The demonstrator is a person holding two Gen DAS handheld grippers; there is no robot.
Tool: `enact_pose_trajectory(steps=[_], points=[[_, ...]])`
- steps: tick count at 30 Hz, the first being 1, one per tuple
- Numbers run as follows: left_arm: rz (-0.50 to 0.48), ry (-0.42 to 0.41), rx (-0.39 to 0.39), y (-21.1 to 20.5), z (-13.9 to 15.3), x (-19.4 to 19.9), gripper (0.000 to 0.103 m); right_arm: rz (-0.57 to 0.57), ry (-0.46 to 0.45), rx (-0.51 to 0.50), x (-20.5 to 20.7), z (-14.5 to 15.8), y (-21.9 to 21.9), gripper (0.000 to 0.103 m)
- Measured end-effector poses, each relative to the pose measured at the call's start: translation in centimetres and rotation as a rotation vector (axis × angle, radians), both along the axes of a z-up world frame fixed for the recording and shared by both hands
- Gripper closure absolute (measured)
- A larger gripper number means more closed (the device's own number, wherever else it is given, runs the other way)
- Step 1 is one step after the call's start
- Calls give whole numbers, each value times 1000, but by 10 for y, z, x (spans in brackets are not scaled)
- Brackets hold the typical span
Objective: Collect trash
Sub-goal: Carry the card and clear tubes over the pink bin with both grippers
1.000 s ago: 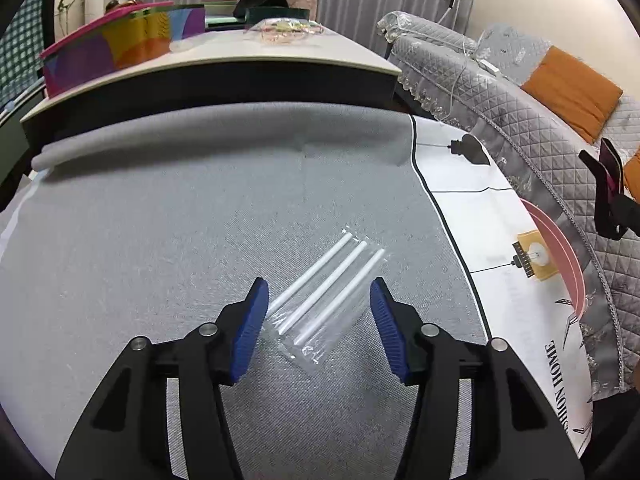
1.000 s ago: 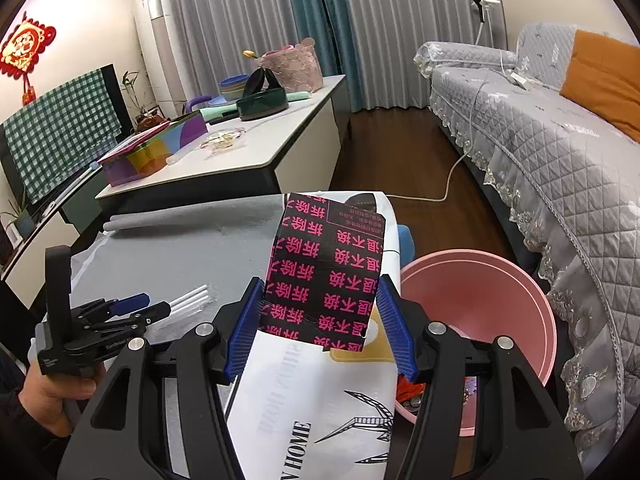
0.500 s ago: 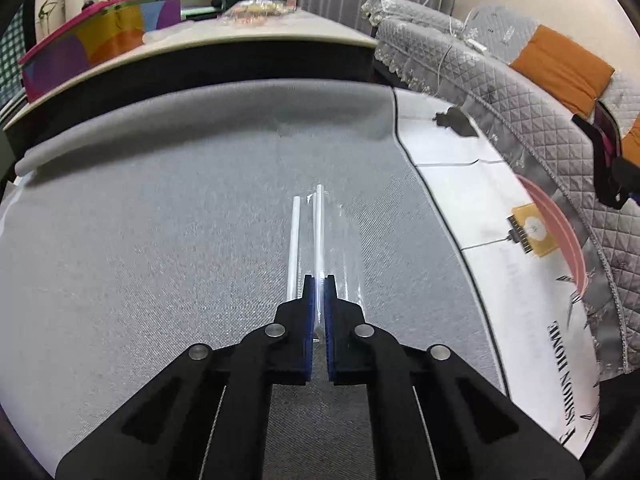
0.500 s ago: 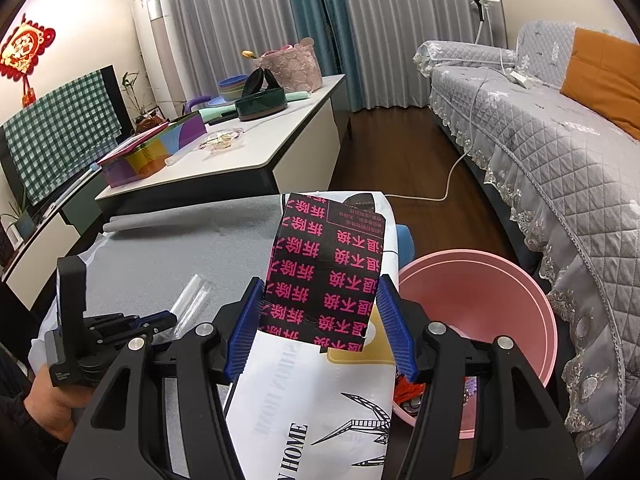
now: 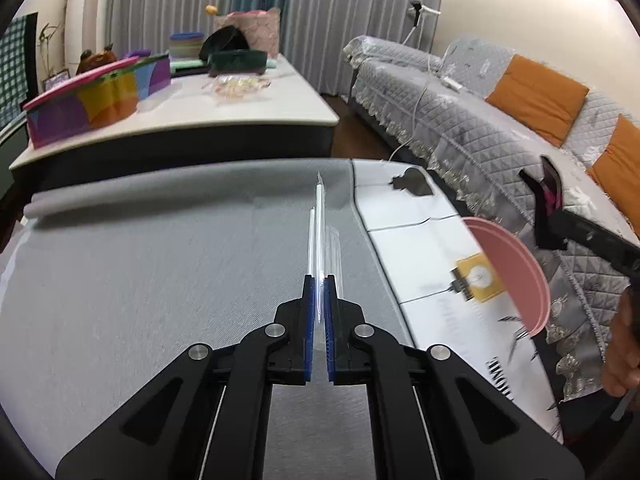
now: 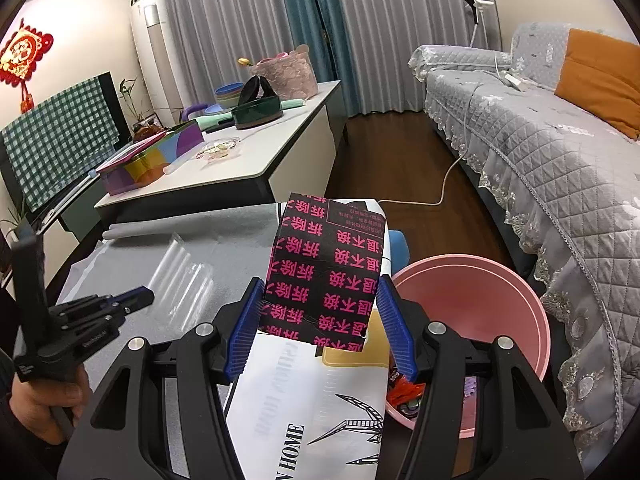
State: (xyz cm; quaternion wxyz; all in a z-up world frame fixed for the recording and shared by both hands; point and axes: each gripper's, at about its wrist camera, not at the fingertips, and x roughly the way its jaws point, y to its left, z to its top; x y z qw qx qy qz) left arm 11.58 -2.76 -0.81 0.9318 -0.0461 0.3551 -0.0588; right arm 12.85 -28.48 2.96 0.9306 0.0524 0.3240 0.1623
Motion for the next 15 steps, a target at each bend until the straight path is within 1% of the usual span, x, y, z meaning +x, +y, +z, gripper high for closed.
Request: enact_pose_trajectory(steps=[9,15], points=[[-41,-50,-13,-20,23,-5,98,-20,-8,-3,0,4,-9,46],[-74,-68,-17,-38,31,-7,98,-38,-13,-9,0,5,-17,46]])
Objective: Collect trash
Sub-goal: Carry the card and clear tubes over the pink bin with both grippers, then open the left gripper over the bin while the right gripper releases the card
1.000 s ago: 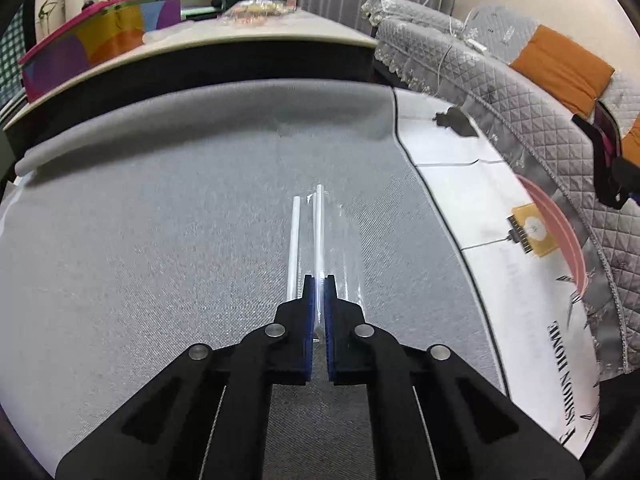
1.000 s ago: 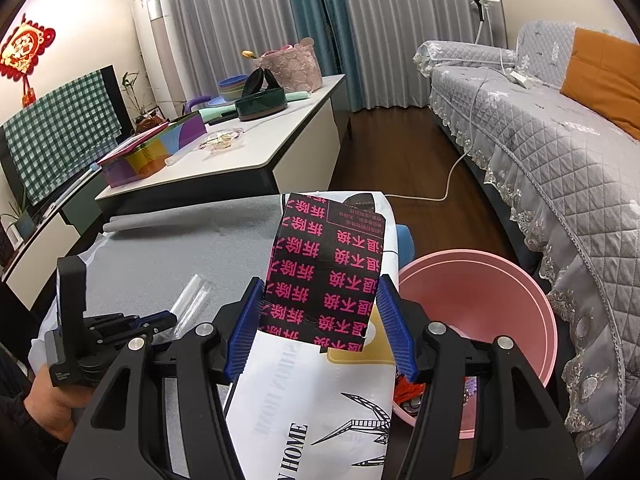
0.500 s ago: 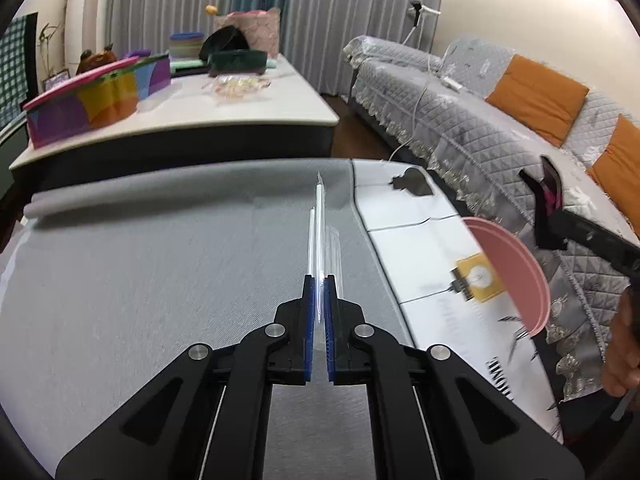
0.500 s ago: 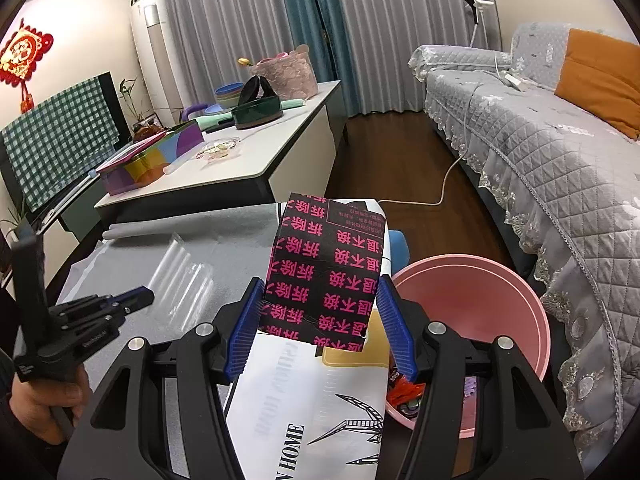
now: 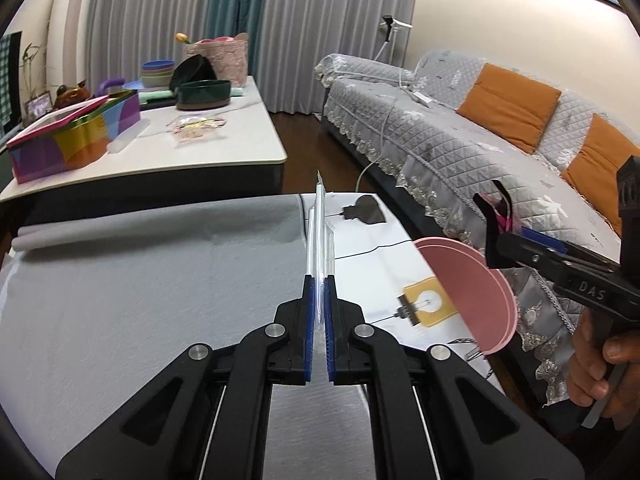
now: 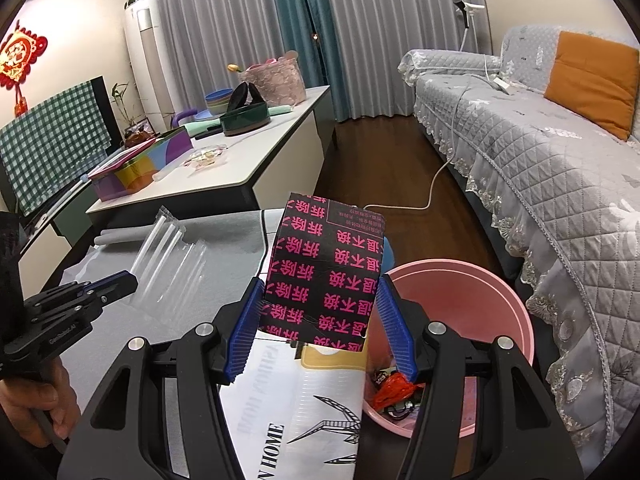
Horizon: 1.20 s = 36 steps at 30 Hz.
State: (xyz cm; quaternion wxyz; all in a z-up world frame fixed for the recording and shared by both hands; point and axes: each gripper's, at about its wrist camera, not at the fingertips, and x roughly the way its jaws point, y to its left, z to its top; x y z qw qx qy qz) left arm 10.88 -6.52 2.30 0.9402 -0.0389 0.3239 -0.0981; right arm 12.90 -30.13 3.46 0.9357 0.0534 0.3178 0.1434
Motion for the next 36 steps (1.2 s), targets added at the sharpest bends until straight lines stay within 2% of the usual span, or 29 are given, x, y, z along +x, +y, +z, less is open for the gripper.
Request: enact_pose_trajectory(steps=[19,36], points=[[-94,22,-31,-48,-2,14,98,-158,12,1,25,2,-59,46],[-203,43,-50,-114,-11,58,98,-263,46,-9,53,-14,-104,46]])
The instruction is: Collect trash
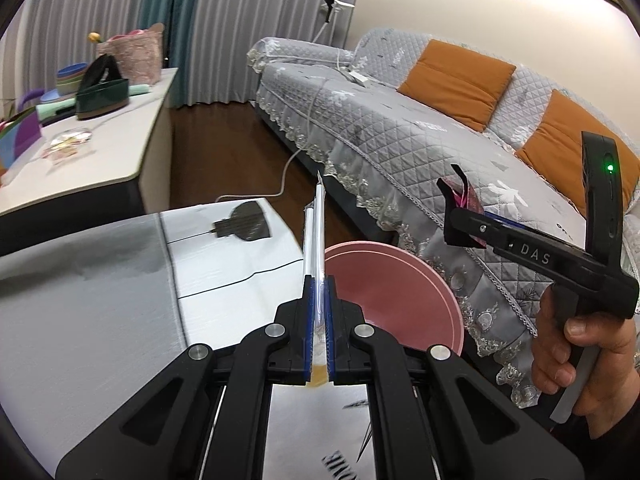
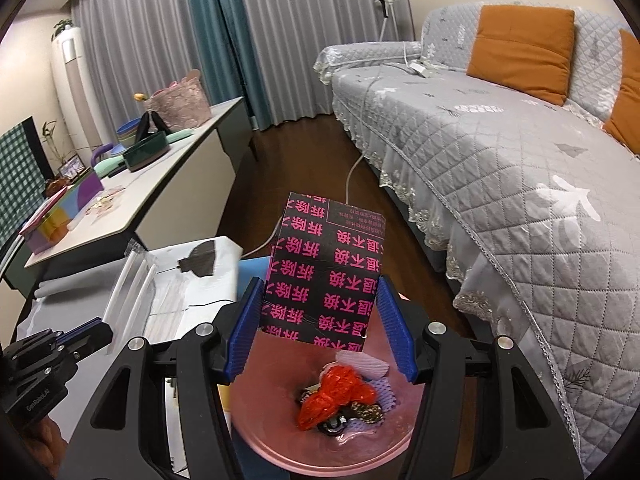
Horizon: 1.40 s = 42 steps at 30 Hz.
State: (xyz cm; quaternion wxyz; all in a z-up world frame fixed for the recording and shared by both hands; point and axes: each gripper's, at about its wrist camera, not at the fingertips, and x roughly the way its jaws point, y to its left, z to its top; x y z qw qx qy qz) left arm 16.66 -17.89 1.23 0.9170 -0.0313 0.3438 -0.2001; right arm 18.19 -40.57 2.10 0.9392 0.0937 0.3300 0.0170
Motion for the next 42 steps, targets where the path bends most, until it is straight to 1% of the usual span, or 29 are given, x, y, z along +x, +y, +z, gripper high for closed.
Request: enact_pose_trajectory(steps=[10,12,13,14,15,16,18,19,23,24,25,28,30,34,37,42], points=[[-70,33,-11,-44,-15,32,98,-29,39,9,10,-18,-21,45],[-88,48,-6,-52,-21,37,98,-27,58,13,14,-22,-24,44],[-94,62,2,-57,-26,40,96,-31,66,8,15,-25,-25,38],[-95,70,8,-60,-28,42,94,-38,68,3,16,-26,-27,34],[-89,75,17,-62,-32,43,83,-53,71,-3,17,-28,-29,25],[-84,76,18,-61,-33,43,74,-59,75,-1,17,-29,-32,20],[-72,80,8,-57,-36,42,71,-68,87,7,18,-32,-37,19],[-68,82,5,-56,-37,41,71,-70,89,9,18,-33,-38,16],[-48,80,4,-47,-36,38,65,-74,97,8,16,-33,-40,14],[-39,74,3,-43,-33,34,62,-72,96,8,15,-32,-39,13],[-31,69,3,-40,-30,32,55,-70,94,8,14,-30,-38,12],[-5,42,9,-31,-20,21,41,-59,79,6,8,-22,-33,10],[14,19,14,-23,-13,10,37,-47,64,7,2,-15,-28,8],[53,-21,-10,-3,2,-17,21,-30,38,3,-12,1,-15,5],[83,-51,-12,11,12,-40,15,-14,21,-14,-29,12,-2,5],[123,-78,3,30,25,-80,14,10,-30,-62,-65,35,25,5]])
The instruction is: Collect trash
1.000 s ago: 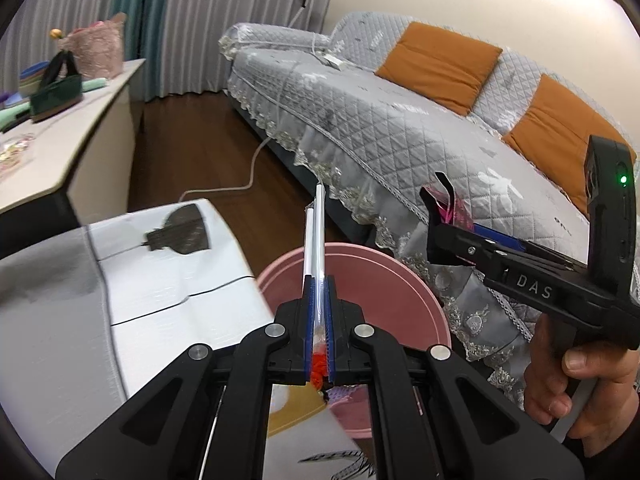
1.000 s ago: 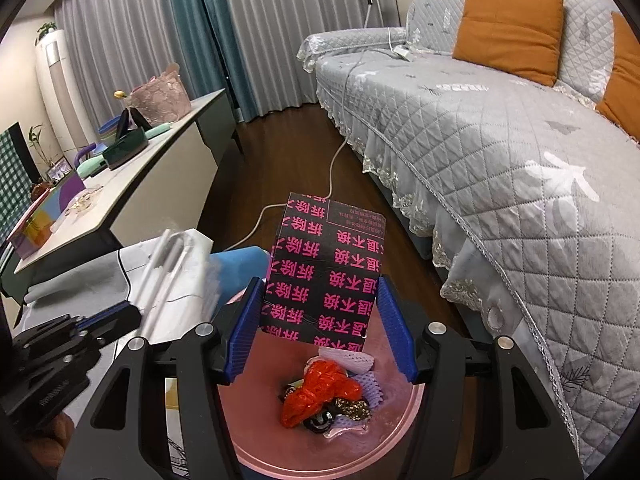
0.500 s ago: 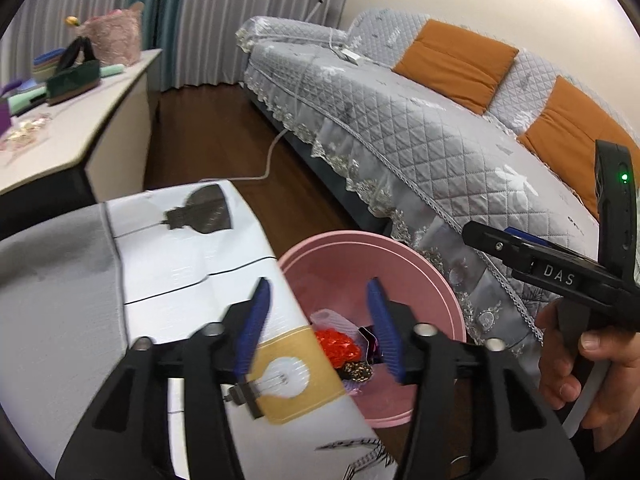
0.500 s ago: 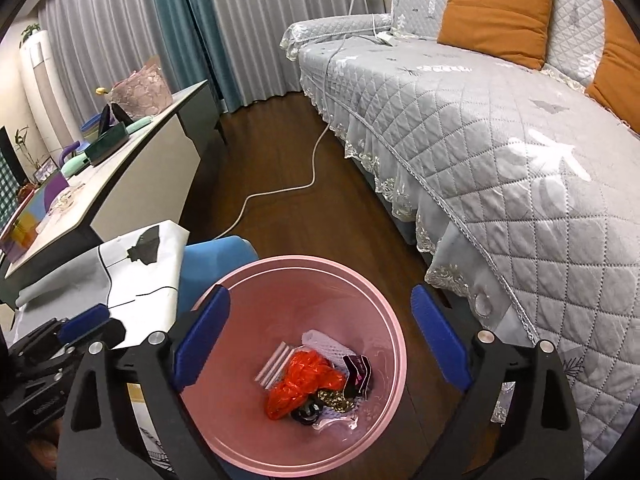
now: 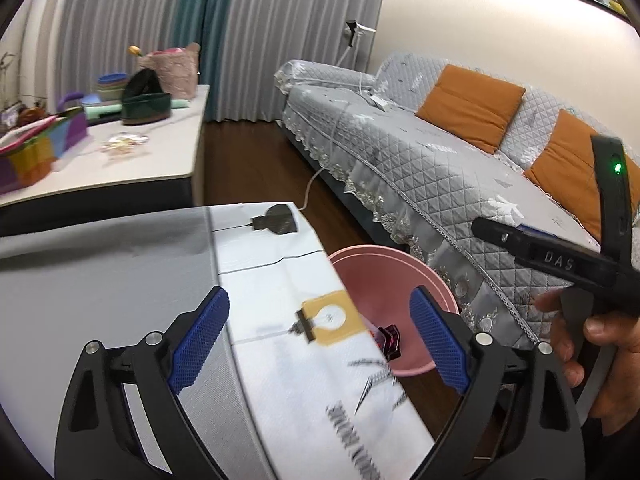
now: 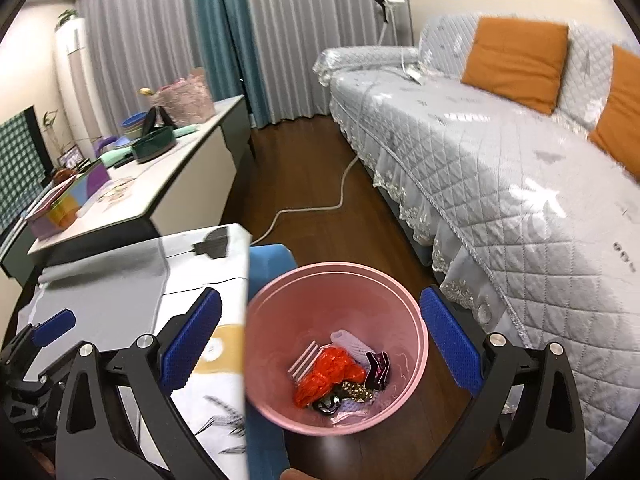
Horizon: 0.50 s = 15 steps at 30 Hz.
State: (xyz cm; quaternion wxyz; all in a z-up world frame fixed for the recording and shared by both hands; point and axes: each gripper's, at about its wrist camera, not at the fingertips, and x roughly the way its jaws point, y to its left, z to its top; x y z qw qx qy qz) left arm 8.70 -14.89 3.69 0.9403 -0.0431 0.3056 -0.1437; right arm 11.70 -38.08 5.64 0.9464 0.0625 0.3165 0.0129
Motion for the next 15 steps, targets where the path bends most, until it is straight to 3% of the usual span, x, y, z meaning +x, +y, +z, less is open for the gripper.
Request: enact_pose_trajectory(steps=[15], points=[[133,-36,112,45,3,-100,14,-18,-69,-31,-119,-2,51,5]])
